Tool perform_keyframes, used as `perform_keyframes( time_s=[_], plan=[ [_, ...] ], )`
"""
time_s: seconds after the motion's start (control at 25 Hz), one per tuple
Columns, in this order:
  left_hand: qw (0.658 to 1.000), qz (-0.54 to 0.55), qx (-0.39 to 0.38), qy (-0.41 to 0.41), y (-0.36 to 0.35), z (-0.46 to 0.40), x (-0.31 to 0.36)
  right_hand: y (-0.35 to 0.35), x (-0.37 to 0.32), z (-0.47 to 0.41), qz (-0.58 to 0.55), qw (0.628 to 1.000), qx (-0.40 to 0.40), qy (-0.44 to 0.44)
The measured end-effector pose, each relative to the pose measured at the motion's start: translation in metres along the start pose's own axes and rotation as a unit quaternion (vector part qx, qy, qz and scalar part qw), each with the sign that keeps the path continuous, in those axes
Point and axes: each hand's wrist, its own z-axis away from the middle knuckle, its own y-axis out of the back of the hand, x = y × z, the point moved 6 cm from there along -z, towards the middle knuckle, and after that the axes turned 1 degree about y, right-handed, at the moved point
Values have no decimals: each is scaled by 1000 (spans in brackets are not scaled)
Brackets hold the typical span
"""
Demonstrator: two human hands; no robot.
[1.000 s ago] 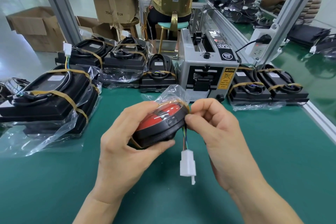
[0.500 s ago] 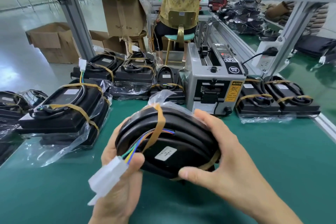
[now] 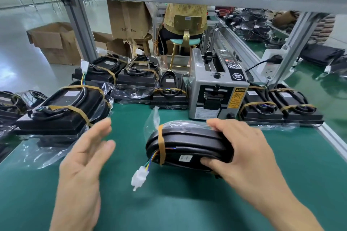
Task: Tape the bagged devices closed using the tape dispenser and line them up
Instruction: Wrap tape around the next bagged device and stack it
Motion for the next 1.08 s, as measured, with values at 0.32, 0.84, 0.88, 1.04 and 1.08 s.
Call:
perform_keyframes(
  time_s=[0.32, 0.84, 0.88, 1.04, 1.08],
  plan=[
    [975, -183, -127, 22, -52, 6, 9, -27, -25, 2, 25, 996, -46, 69],
    [984, -130, -72, 101, -50, 5, 1, -23, -39, -24, -86, 990, -103, 32],
    [983, -132, -70, 109, -51, 5, 2, -24, -39, -28, -117, 986, -117, 27],
    [981, -135, -64, 121, -53, 3, 0, -24, -43, -40, -124, 983, -129, 32],
    [983, -125, -64, 123, -53, 3, -1, -26, -44, -42, -103, 986, -128, 27]
  ],
)
